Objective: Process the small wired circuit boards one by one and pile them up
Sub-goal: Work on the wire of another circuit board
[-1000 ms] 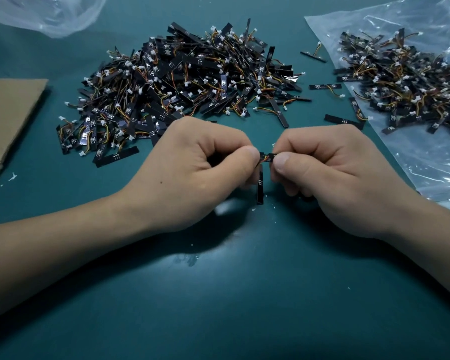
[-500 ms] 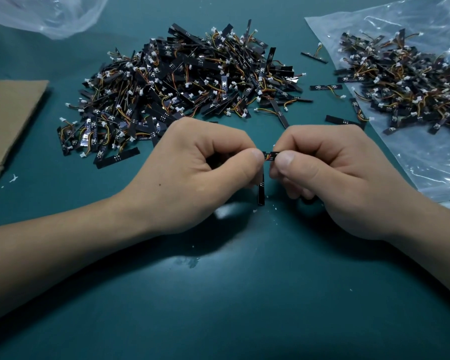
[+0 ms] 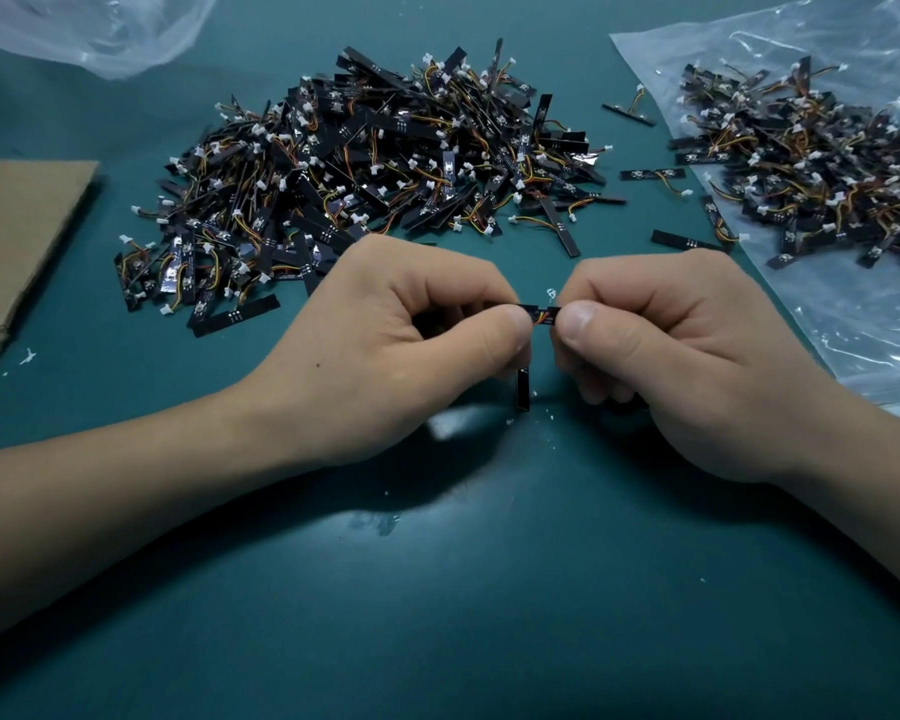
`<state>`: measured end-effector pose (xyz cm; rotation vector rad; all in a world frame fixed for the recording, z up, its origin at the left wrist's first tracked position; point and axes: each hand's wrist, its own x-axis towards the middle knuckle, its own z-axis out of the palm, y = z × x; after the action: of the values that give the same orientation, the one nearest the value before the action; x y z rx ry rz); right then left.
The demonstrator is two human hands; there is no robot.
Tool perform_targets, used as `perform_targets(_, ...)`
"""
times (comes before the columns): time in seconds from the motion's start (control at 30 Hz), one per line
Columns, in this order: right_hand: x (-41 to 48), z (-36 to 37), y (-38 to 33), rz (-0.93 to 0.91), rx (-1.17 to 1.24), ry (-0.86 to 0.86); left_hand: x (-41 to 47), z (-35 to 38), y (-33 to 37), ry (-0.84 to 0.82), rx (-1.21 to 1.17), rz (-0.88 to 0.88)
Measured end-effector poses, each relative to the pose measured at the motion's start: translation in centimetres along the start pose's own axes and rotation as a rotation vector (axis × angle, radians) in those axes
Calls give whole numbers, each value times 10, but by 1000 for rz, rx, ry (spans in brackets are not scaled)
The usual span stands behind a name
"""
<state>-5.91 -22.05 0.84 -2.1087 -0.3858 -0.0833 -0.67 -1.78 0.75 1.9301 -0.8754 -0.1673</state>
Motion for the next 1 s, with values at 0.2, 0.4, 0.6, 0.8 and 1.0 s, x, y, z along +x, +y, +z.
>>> perform_targets(0.2,0,0,1,1,-15,7,0,-1,0,4,-20,-5)
perform_targets(0.4,0,0,1,2,-19,-7,0,0,0,24,16,-3)
perform_targets(0.6,0,-1,2,-28,-30,-7,-2,1,1,12,31,0)
perform_targets(0.8,1,1,2,21,59,-42,-1,-1,1,24,24,26)
perform_targets(1.0,0,-1,2,12,61,-43,-2,-1,1,5,1,22)
